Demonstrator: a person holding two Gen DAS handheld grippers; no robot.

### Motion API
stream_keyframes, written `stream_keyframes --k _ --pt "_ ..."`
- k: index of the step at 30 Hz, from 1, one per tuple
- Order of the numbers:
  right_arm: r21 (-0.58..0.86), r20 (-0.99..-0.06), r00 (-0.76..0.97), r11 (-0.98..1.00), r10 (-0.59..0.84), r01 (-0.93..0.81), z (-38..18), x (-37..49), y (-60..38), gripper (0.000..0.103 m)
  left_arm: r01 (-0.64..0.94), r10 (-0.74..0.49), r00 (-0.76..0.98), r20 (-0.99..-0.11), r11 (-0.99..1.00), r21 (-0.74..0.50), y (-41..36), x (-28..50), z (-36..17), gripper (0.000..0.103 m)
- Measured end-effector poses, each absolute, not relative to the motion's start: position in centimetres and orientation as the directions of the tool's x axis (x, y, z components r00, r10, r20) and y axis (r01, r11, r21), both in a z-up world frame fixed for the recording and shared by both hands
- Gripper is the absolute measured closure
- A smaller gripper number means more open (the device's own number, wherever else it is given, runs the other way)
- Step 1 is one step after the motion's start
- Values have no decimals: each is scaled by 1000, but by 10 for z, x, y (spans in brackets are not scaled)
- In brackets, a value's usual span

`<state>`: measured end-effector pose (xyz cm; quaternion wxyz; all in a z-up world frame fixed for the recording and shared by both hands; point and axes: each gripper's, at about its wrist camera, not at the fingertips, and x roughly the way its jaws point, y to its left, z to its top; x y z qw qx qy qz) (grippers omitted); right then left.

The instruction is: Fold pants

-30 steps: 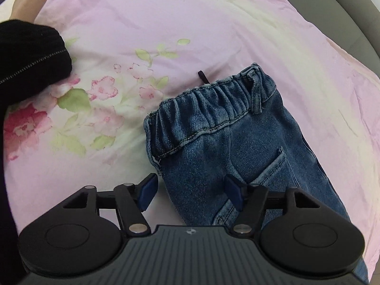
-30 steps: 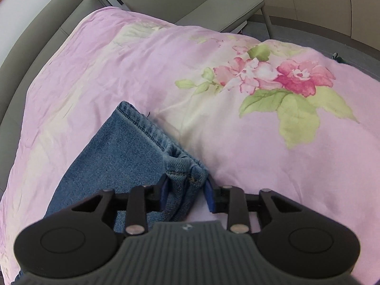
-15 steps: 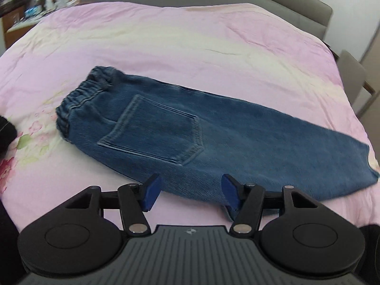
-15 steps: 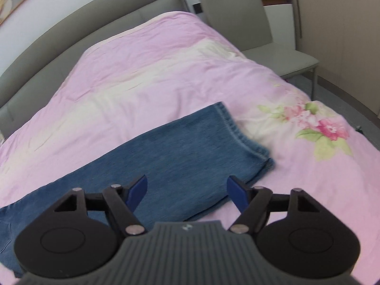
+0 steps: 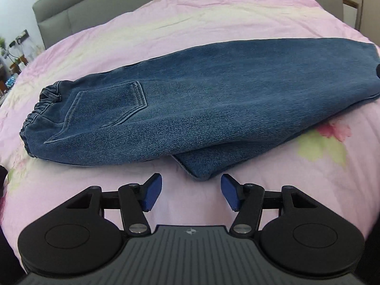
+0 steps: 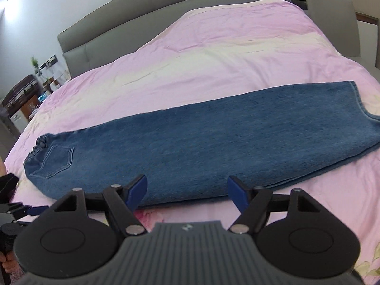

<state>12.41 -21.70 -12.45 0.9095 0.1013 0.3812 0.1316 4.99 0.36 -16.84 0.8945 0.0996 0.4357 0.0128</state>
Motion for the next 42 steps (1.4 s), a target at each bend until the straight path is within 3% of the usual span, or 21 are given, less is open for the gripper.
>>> stream_keyframes --k 3,7,11,15,17,20,21,22,23,28,33,37,42 --pt "282 -661 668 939 340 -199 -131 123 -202 32 31 99 649 -754 987 157 3 53 -174 43" --pt "228 -682 654 944 329 -237 -140 128 -190 32 26 80 719 -691 990 141 -2 44 -161 77" --pt "185 -677 656 940 333 -287 -139 130 -182 32 20 101 730 -676 986 168 -9 36 -131 83" --pt "159 -667 655 927 354 -340 -131 135 -175 32 -58 57 560 -827 998 29 11 49 -160 88" --pt "173 -668 634 910 389 -376 -126 141 -170 32 -96 18 531 -847 995 -39 22 53 -176 88" --pt "184 -680 575 866 454 -466 -125 155 -152 34 -87 9 520 -854 995 -42 23 56 -177 89" --pt "183 -690 545 844 476 -505 -126 162 -142 40 -83 3 516 -857 995 -47 24 57 -176 89" --pt "184 -697 520 824 493 -536 -127 167 -132 50 -87 -11 501 -866 994 -63 27 58 -177 101" --pt "180 -709 493 806 504 -564 -130 174 -120 53 -96 -31 470 -882 992 -86 30 60 -179 103" --pt "186 -798 332 730 503 -658 -167 201 -54 54 -53 -46 453 -890 996 -79 27 64 -180 103" --pt "118 -813 369 747 451 -654 -191 233 -18 48 46 -145 456 -878 989 -140 45 63 -159 103" --pt "126 -811 383 772 441 -624 -193 267 -8 50 51 -162 545 -823 986 -161 81 67 -124 98" --pt "170 -814 374 798 444 -578 -186 299 -11 69 -43 18 601 -799 999 -9 129 117 -104 96"
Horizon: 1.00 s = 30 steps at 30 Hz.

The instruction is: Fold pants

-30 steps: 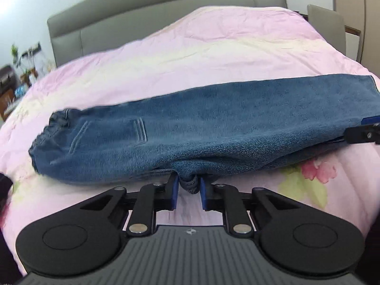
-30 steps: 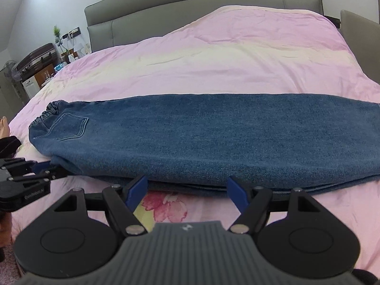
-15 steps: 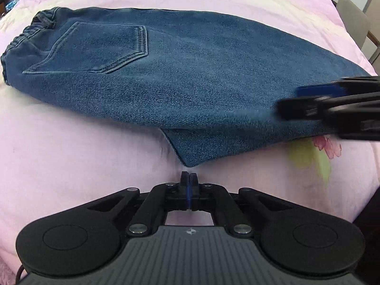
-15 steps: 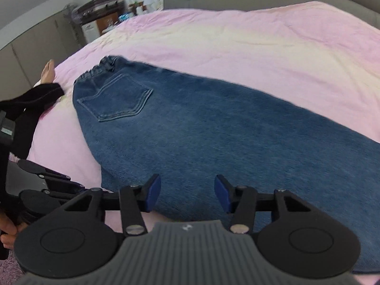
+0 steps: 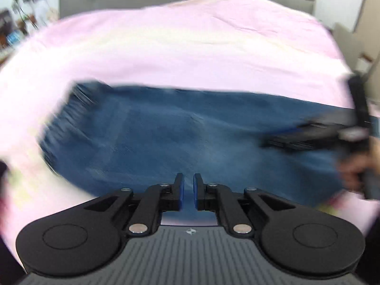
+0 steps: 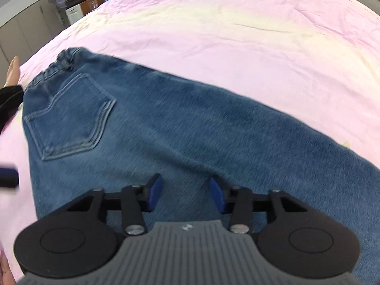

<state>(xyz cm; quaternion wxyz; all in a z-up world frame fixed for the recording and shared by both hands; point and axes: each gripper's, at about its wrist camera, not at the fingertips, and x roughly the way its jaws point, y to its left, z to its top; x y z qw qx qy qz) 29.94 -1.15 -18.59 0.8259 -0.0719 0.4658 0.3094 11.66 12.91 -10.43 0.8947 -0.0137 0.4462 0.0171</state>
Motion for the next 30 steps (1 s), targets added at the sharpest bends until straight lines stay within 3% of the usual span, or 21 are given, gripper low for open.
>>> stream_keyframes --k 2,5,9,15,19,24,30 --pt "179 -808 381 803 450 -568 -178 299 -20 71 -65 68 592 -803 997 36 146 140 -109 96" --pt "76 -796 466 827 387 -557 -170 298 -31 62 -105 136 570 -810 990 92 172 173 -118 95" --pt "38 -822 477 865 311 -500 -184 332 -43 62 -202 218 538 -814 971 127 202 207 -136 95" --pt "30 -825 484 878 291 -477 -203 379 -24 60 -306 215 500 -839 950 61 239 243 -152 97" --pt "45 -834 474 890 283 -453 -212 403 -16 59 -310 231 474 -850 947 84 242 267 -158 96" --pt "97 -848 446 910 288 -403 -214 429 -16 58 -293 320 428 -846 934 205 222 280 -162 97" --pt "144 -823 455 900 340 -412 -183 418 -40 55 -256 372 462 -805 925 280 203 256 -134 97"
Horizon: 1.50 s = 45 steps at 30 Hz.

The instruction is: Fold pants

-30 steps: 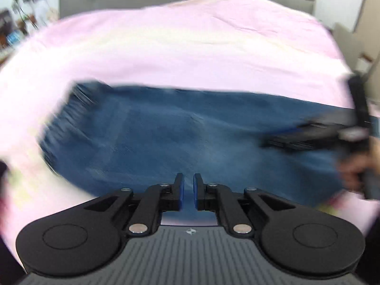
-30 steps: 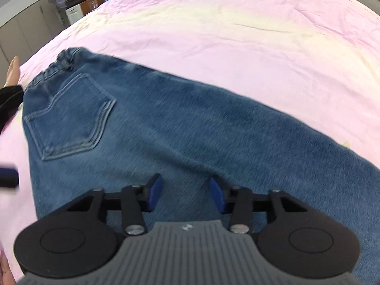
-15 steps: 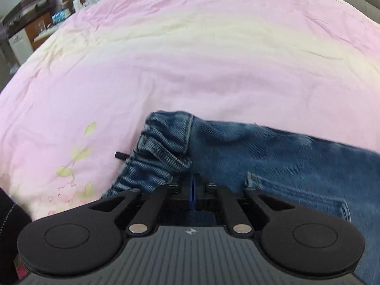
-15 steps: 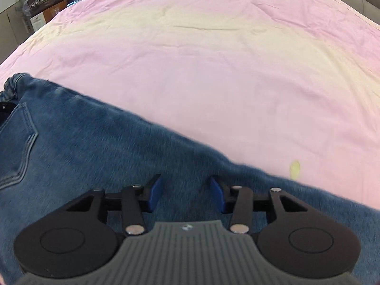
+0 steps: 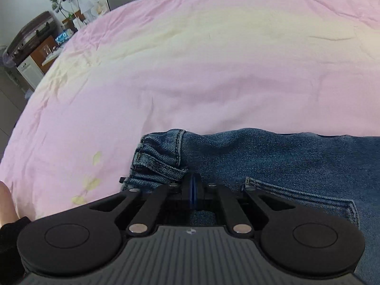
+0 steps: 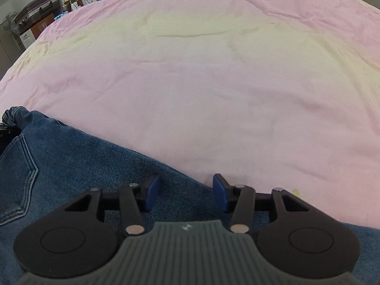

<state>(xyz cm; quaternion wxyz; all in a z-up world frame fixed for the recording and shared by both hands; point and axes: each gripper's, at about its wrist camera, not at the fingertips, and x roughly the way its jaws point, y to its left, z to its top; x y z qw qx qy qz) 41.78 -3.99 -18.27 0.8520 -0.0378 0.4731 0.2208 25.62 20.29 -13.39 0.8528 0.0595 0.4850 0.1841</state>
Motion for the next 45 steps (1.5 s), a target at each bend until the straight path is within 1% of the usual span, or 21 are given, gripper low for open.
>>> stream_keyframes --k 1,3,6,10,13,15,20,24,27,31,33,37,40,42,44,45 --pt "158 -815 457 894 357 -418 -175 411 -47 49 -241 374 482 -793 926 291 197 251 -126 96" --pt "155 -803 470 890 366 -428 -162 394 -63 46 -208 364 517 -775 932 298 179 241 -113 91" --pt "145 -788 495 892 365 -427 -147 365 -92 46 -140 277 569 -774 960 241 145 216 -95 91" --pt "136 -784 523 914 336 -383 -141 319 -144 46 -29 139 594 -792 988 152 93 210 -100 91" --pt "112 -786 552 942 278 -316 -140 275 -194 46 61 40 593 -804 994 94 46 195 -104 91" --pt "120 -784 574 965 237 -235 -137 256 -237 46 110 -14 593 -805 992 64 16 187 -107 91" --pt "184 -777 613 983 145 0 -131 219 -340 47 194 -134 566 -813 981 -26 -55 193 -119 91" --pt "218 -779 624 961 66 172 -133 193 -416 47 279 -202 517 -832 958 -59 -109 202 -135 91" --pt "283 -780 624 920 56 271 -140 183 -459 46 327 -276 463 -842 936 -128 -145 207 -147 91" --pt "339 -777 627 871 47 355 -151 179 -500 46 379 -341 415 -844 908 -180 -193 215 -162 91" --pt "397 -764 643 831 64 389 -156 178 -518 45 416 -364 402 -841 890 -187 -218 219 -168 91" --pt "500 -742 663 745 104 443 -172 185 -540 42 465 -366 387 -847 870 -164 -255 229 -173 91" --pt "550 -732 669 691 129 469 -189 194 -550 42 478 -373 357 -856 860 -176 -269 241 -182 91" --pt "586 -723 677 645 141 491 -200 198 -557 45 493 -363 324 -874 853 -172 -275 244 -189 91" --pt "605 -716 683 612 140 509 -211 200 -562 54 504 -367 301 -880 845 -181 -278 244 -195 91" --pt "605 -716 685 608 134 514 -216 201 -562 64 506 -370 293 -882 842 -185 -279 244 -198 92"
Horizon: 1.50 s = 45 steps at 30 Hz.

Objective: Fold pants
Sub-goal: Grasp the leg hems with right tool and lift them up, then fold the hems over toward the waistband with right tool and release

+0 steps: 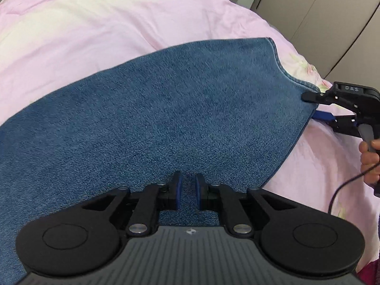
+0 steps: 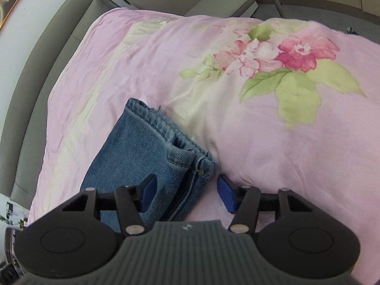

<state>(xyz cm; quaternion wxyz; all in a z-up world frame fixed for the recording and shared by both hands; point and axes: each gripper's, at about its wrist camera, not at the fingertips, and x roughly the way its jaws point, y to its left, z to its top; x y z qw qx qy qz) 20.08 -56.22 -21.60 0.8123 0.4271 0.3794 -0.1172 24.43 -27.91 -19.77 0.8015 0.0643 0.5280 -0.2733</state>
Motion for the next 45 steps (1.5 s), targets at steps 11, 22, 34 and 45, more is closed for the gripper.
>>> stream_keyframes --k 11,22,34,45 --pt "439 -689 722 823 53 359 -171 204 -530 88 604 -327 223 -918 786 -133 -293 230 -201 93" --pt "333 -545 830 939 115 88 -54 206 -448 91 470 -440 189 -878 825 -313 -251 212 -193 93" --pt "285 -487 809 936 328 -208 4 215 -289 91 344 -394 467 -792 906 -249 -94 172 -113 93" --pt "342 -621 607 869 495 -358 -78 231 -134 92 113 -260 563 -785 964 -239 44 145 -107 93"
